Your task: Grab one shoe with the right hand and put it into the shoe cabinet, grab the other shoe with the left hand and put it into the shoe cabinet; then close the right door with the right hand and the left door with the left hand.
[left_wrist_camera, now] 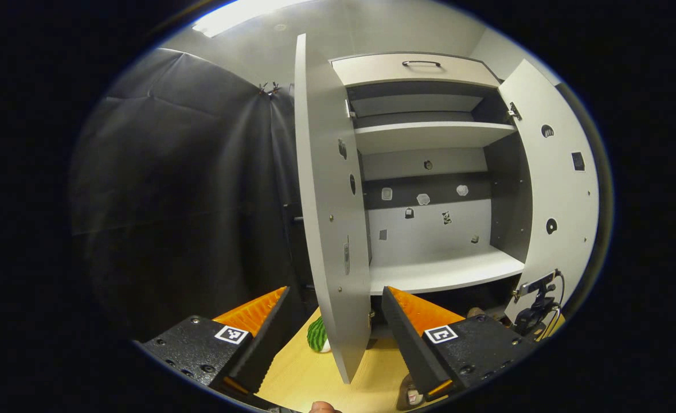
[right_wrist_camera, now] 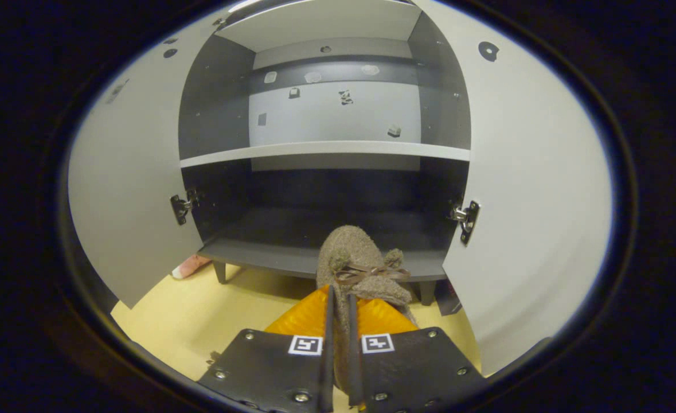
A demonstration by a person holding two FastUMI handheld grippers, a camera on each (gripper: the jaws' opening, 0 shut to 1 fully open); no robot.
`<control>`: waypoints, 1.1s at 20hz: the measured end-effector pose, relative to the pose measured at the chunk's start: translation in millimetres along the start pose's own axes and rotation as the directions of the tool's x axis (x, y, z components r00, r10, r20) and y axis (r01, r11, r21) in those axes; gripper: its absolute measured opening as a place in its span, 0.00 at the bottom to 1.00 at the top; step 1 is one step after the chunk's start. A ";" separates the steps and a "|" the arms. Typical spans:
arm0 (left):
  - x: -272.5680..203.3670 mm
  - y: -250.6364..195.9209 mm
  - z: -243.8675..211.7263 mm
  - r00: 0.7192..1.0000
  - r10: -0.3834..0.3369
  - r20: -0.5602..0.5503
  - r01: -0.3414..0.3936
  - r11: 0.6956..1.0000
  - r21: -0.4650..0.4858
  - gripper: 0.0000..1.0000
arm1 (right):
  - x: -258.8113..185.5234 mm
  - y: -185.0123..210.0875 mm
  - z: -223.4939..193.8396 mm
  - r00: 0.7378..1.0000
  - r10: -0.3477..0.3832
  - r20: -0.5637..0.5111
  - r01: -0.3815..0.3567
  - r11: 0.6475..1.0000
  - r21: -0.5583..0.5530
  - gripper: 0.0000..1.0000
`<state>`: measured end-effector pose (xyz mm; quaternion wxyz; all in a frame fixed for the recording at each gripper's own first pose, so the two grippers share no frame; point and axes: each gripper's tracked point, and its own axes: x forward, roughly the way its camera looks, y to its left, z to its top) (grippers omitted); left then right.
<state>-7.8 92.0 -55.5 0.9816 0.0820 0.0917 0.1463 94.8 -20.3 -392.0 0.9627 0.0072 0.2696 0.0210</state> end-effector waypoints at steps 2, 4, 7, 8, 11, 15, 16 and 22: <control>1.9 -4.3 -1.1 1.000 -0.009 -0.004 0.009 1.000 -0.004 0.95 | -6.3 1.1 14.5 1.000 0.003 0.030 -0.004 1.000 0.017 0.11; 4.1 -7.4 -2.0 1.000 -0.018 -0.005 0.018 1.000 -0.009 0.95 | -14.7 3.7 32.8 0.998 0.011 0.067 -0.012 1.000 0.019 0.11; 6.9 -10.1 -2.3 1.000 -0.026 -0.003 0.026 1.000 -0.018 0.95 | -27.7 10.3 68.4 0.991 0.027 0.130 -0.030 0.999 0.017 0.11; 7.8 -10.1 -2.2 1.000 -0.028 -0.002 0.027 0.999 -0.025 0.95 | -30.5 11.8 82.8 0.987 0.033 0.156 -0.037 0.999 0.019 0.11; 10.1 -7.8 -3.7 1.000 -0.023 -0.002 0.023 0.999 -0.039 0.95 | -36.2 18.0 128.1 0.970 0.043 0.237 -0.047 0.999 0.012 0.11; 11.6 1.2 -6.0 1.000 -0.003 -0.005 0.003 0.998 -0.061 0.95 | -23.3 23.5 185.1 0.946 0.046 0.321 -0.045 0.999 -0.009 0.11; 11.9 3.8 -6.9 1.000 0.003 -0.005 -0.003 0.998 -0.062 0.95 | -16.2 23.4 198.9 0.941 0.044 0.334 -0.042 0.999 -0.015 0.11; 10.8 21.7 -8.5 0.998 0.057 -0.006 -0.057 0.996 -0.075 0.94 | 52.9 14.8 275.4 0.919 0.007 0.394 0.015 0.999 -0.052 0.11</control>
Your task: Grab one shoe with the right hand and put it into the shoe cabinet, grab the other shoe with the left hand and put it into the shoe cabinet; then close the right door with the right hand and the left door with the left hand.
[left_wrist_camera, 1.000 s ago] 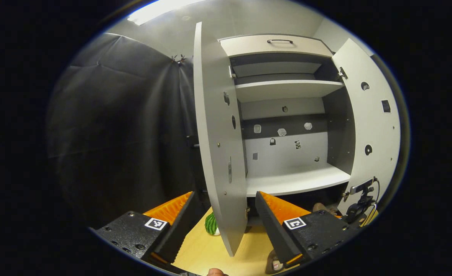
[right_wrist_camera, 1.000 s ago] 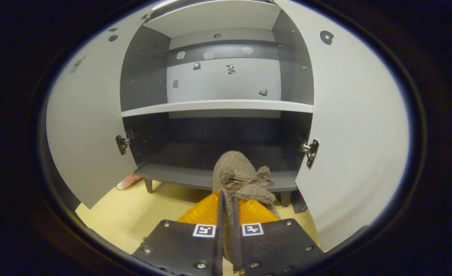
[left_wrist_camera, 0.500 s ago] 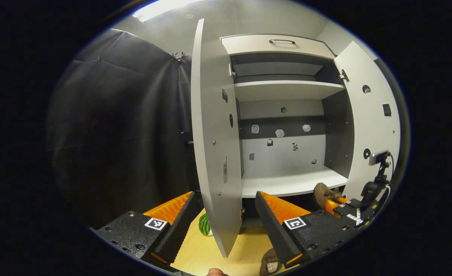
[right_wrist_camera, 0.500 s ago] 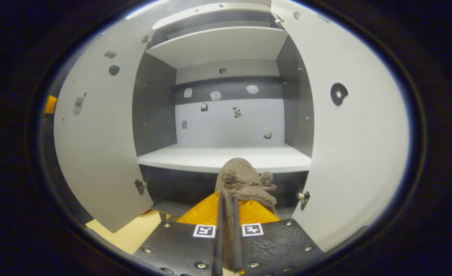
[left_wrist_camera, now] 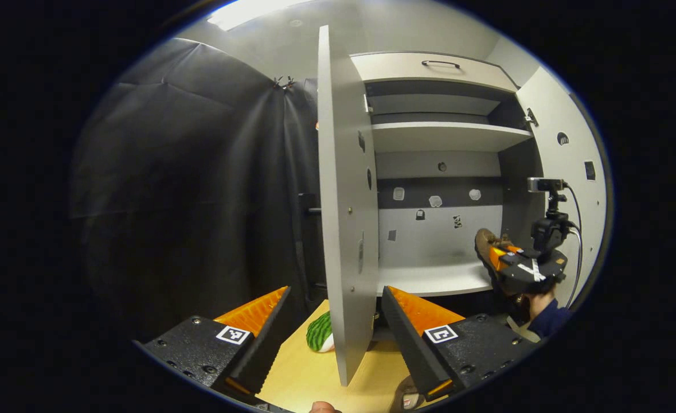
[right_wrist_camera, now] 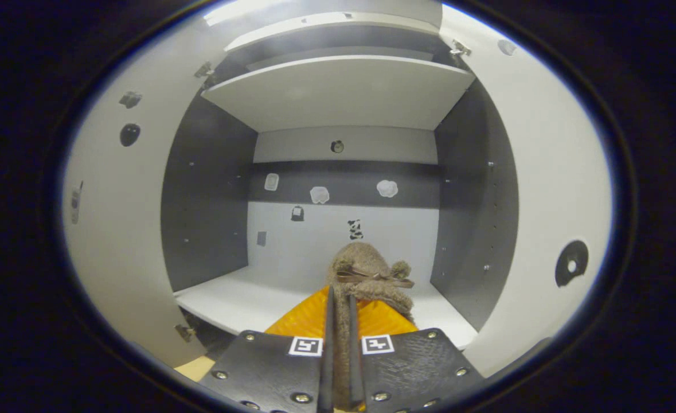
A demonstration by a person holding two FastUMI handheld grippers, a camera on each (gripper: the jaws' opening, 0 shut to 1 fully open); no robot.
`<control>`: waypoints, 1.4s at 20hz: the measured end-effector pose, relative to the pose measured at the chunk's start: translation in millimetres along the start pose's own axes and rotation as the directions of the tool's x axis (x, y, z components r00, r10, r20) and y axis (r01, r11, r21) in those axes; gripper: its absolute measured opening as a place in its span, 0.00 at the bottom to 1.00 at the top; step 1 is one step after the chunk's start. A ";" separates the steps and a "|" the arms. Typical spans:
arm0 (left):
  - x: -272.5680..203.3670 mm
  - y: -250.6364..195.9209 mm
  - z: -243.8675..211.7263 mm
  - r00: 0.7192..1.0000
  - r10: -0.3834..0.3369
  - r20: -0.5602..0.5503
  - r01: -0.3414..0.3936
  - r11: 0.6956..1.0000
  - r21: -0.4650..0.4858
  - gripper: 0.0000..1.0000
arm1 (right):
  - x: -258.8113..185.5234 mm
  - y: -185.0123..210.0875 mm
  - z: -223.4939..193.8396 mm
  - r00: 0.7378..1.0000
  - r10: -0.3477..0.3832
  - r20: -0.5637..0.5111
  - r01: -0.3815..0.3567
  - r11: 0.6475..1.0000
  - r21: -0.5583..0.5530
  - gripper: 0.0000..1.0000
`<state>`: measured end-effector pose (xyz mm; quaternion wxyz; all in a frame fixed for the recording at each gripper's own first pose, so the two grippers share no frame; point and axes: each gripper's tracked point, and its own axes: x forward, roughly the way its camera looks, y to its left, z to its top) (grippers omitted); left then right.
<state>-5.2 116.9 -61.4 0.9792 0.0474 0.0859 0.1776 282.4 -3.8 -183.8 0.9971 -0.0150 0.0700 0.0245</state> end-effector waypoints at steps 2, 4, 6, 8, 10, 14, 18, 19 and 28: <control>-0.9 7.4 -3.4 1.000 0.020 -0.008 -0.020 1.000 -0.005 0.95 | 33.5 -9.5 2.0 1.000 -0.027 -0.007 0.027 1.000 -0.003 0.10; -2.8 14.3 -6.7 0.999 0.037 -0.016 -0.037 0.999 -0.006 0.94 | 62.8 -18.2 0.7 0.998 -0.052 -0.029 0.051 0.999 -0.013 0.10; -4.4 21.1 -10.6 0.998 0.057 -0.028 -0.057 0.998 -0.005 0.94 | 86.7 -22.1 -4.4 0.997 -0.062 -0.051 0.061 0.998 -0.018 0.11; -5.0 26.3 -14.0 0.997 0.073 -0.039 -0.073 0.997 -0.007 0.94 | 103.6 -24.1 -16.8 0.993 -0.064 -0.095 0.064 0.998 -0.009 0.11; -5.5 30.5 -16.5 0.995 0.085 -0.048 -0.085 0.996 -0.016 0.94 | 112.0 -25.2 -27.4 0.989 -0.070 -0.129 0.071 0.997 0.005 0.11; -7.2 32.7 -20.4 0.994 0.093 -0.057 -0.094 0.995 -0.019 0.95 | 114.3 -27.3 -31.5 0.986 -0.097 -0.138 0.098 0.995 -0.002 0.11; -9.0 26.2 -20.3 0.995 0.077 -0.057 -0.078 0.997 -0.021 0.95 | 107.3 -24.2 -31.7 0.982 -0.085 -0.169 0.093 0.995 0.039 0.10; -10.3 23.9 -19.3 0.996 0.070 -0.053 -0.071 0.997 -0.021 0.95 | 108.3 -25.0 -33.6 0.981 -0.085 -0.176 0.094 0.995 0.045 0.30; -26.5 -6.8 -28.2 0.998 -0.017 -0.063 0.015 0.999 -0.035 0.95 | 48.9 -18.7 35.7 0.998 -0.037 -0.048 0.037 0.999 0.011 0.41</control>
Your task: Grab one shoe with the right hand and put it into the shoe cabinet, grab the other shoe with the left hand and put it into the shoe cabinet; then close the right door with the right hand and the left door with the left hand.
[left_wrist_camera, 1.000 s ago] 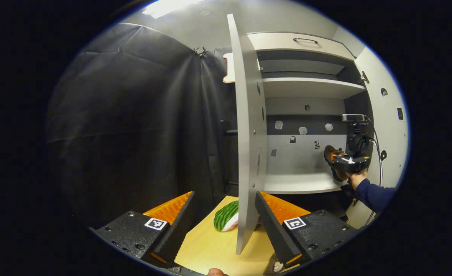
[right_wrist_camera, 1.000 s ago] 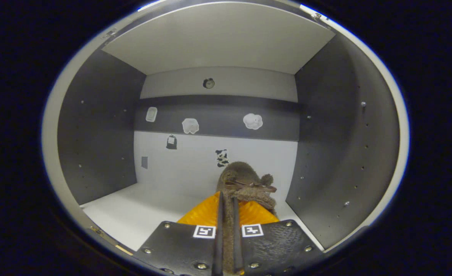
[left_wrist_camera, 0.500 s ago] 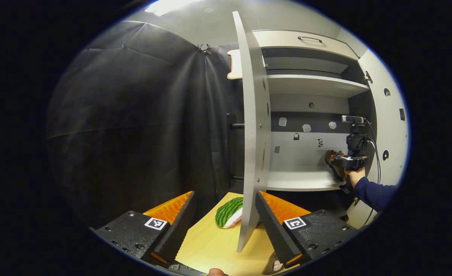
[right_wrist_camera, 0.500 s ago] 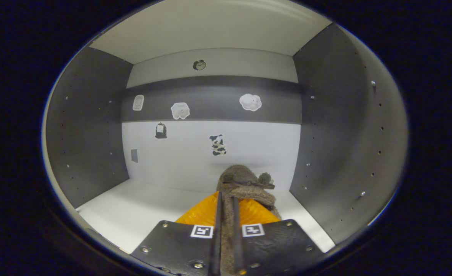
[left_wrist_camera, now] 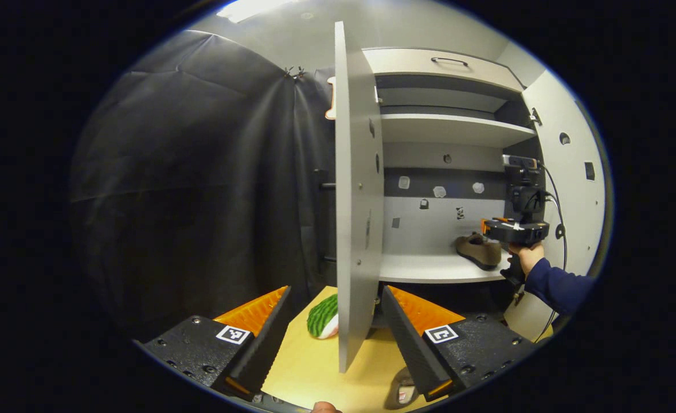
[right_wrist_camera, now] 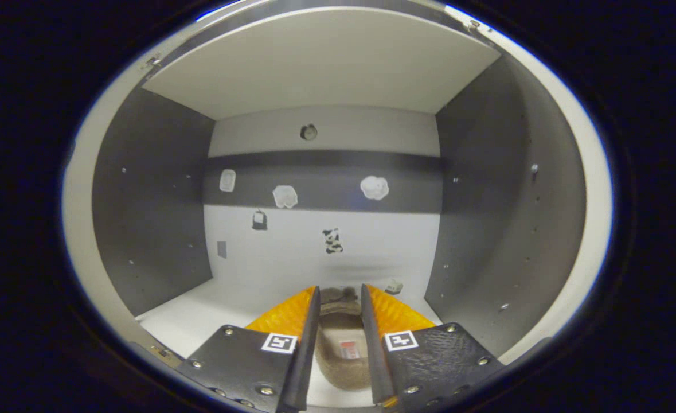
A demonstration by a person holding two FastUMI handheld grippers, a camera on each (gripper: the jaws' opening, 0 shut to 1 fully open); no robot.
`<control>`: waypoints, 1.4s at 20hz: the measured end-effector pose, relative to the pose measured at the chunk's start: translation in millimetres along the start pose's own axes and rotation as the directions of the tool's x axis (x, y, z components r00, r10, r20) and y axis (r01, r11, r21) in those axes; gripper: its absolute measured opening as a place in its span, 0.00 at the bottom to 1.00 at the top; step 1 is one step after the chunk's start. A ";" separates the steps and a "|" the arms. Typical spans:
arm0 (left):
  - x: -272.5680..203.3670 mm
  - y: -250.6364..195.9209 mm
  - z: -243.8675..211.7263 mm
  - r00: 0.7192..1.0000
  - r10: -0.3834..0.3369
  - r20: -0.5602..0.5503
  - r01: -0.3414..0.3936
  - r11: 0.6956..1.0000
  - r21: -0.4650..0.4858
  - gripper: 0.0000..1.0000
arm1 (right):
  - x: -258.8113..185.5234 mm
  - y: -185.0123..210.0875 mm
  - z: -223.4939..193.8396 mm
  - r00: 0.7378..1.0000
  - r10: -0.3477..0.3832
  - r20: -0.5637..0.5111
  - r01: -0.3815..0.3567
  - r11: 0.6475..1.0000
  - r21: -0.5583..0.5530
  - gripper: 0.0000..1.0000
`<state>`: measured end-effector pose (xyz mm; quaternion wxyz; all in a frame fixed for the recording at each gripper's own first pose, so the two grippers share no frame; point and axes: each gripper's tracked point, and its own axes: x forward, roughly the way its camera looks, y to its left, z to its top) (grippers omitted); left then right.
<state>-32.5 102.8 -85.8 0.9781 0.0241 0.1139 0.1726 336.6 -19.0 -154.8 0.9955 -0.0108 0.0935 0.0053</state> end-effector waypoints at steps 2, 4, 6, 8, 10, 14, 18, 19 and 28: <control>-4.0 -12.7 -10.9 0.999 -0.040 -0.021 0.040 0.999 0.004 0.95 | -24.5 4.3 19.9 0.999 0.021 0.035 -0.022 1.000 0.010 0.39; -6.2 -26.2 -23.6 0.995 -0.083 -0.049 0.083 0.997 0.003 0.95 | -53.2 6.5 37.2 0.998 0.035 0.059 -0.037 0.999 0.032 0.41; -8.3 -36.5 -38.1 0.989 -0.123 -0.078 0.123 0.992 0.002 0.95 | -81.4 6.9 51.5 0.996 0.040 0.085 -0.044 0.998 0.049 0.41; -7.6 -45.8 -55.0 0.982 -0.155 -0.111 0.157 0.988 0.011 0.95 | -112.1 5.6 63.0 0.994 0.046 0.101 -0.052 0.997 0.056 0.39; -4.6 -54.6 -77.5 0.972 -0.179 -0.156 0.183 0.983 0.015 0.95 | -139.8 0.7 75.6 0.992 0.043 0.122 -0.049 0.998 0.048 0.42; -0.9 -76.5 -133.6 0.932 -0.247 -0.265 0.255 0.967 -0.002 0.95 | -195.4 -11.7 98.5 0.985 0.026 0.169 -0.030 0.999 0.020 0.41; 9.7 -91.2 -201.0 0.883 -0.279 -0.378 0.316 0.948 0.040 0.96 | -243.4 -20.5 118.3 0.982 0.008 0.187 -0.010 1.000 0.008 0.45; 10.7 -95.2 -218.9 0.864 -0.288 -0.413 0.334 0.942 0.043 0.96 | -254.0 -21.1 124.1 0.981 0.009 0.192 -0.011 1.000 0.010 0.45; 11.2 -115.1 -361.6 0.640 -0.341 -0.688 0.420 0.905 -0.058 0.97 | -315.7 -60.2 154.4 0.970 -0.086 0.227 0.092 0.996 -0.014 0.68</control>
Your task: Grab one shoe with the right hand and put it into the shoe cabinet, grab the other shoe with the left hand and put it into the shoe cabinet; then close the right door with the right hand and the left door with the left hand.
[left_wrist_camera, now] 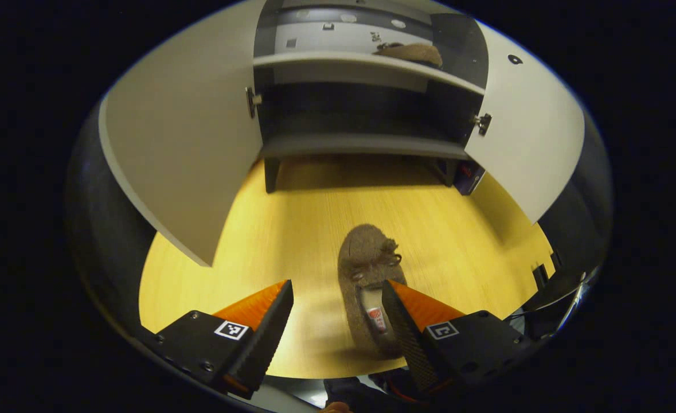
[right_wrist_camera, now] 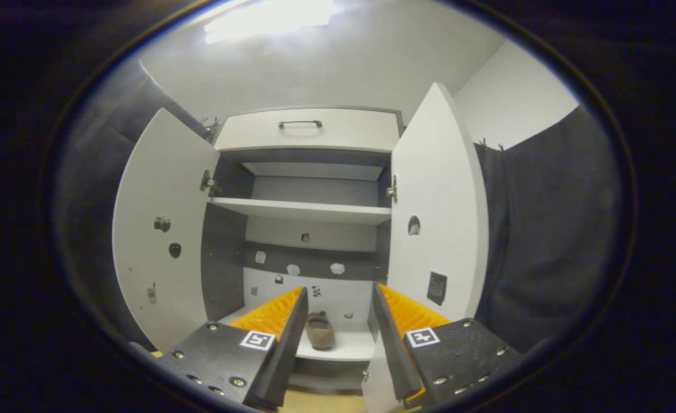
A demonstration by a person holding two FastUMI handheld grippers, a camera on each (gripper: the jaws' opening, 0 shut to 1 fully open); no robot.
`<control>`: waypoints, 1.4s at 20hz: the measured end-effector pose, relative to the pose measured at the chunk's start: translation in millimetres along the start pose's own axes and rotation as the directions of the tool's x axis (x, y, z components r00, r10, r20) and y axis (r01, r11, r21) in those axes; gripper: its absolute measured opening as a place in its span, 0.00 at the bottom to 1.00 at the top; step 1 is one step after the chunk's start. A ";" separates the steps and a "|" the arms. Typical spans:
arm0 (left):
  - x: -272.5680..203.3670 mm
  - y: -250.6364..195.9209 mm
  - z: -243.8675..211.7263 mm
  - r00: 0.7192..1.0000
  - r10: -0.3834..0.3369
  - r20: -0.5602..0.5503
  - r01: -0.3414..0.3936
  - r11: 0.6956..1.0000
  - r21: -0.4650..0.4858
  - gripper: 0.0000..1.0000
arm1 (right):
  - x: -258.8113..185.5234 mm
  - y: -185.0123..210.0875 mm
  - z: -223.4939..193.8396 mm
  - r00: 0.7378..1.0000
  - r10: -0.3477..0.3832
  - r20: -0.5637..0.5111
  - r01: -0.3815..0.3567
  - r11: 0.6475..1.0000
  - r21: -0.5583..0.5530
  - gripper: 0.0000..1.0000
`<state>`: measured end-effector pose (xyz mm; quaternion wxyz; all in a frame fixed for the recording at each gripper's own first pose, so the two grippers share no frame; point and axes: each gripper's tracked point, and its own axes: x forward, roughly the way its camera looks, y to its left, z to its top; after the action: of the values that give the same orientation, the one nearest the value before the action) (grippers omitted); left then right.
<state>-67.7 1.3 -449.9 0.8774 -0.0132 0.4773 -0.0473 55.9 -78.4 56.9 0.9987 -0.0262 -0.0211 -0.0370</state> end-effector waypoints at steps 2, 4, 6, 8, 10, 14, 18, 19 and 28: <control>17.1 3.3 -13.2 0.998 -0.016 -0.055 0.015 1.000 -0.014 0.96 | -5.2 -11.4 -2.0 1.000 -0.026 -0.014 0.026 1.000 -0.002 0.65; 30.3 7.3 -23.8 0.995 -0.020 -0.096 0.019 1.000 -0.011 0.94 | -9.3 -24.2 -5.1 0.998 -0.060 -0.027 0.059 0.998 -0.018 0.68; 41.9 6.5 -28.1 0.991 -0.025 -0.132 0.024 1.000 -0.012 0.94 | -13.4 -36.4 -10.7 0.995 -0.092 -0.047 0.090 0.995 -0.035 0.69; 55.5 11.7 -27.3 0.988 -0.021 -0.153 0.017 1.000 -0.024 0.94 | -17.9 -44.3 -14.6 0.991 -0.118 -0.063 0.115 0.992 -0.047 0.69; 67.8 15.8 -27.2 0.986 -0.016 -0.169 0.010 0.999 -0.035 0.89 | -22.5 -51.2 -19.2 0.987 -0.139 -0.077 0.135 0.989 -0.059 0.69; 80.0 0.4 -31.3 0.975 -0.061 -0.215 0.043 0.995 -0.086 0.58 | -31.4 -64.5 -25.3 0.979 -0.178 -0.099 0.169 0.981 -0.092 0.69; 82.6 -2.9 -30.3 0.974 -0.004 -0.226 -0.002 1.000 -0.025 0.20 | -37.2 -72.4 -25.0 0.975 -0.199 -0.099 0.191 0.978 -0.086 0.69; 82.4 1.3 -29.3 0.974 0.028 -0.227 -0.031 0.999 -0.010 0.16 | -38.2 -74.6 -24.5 0.974 -0.203 -0.098 0.195 0.977 -0.086 0.69; 47.1 -11.6 47.5 0.997 0.012 -0.073 -0.013 1.000 -0.012 0.01 | -41.8 -81.0 -18.3 0.978 -0.194 -0.080 0.190 0.980 -0.050 0.70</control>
<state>-3.3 -15.8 -462.7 0.8595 -0.0139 0.5094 -0.0392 8.9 -157.0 40.9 0.9897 -0.0436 0.0193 -0.1349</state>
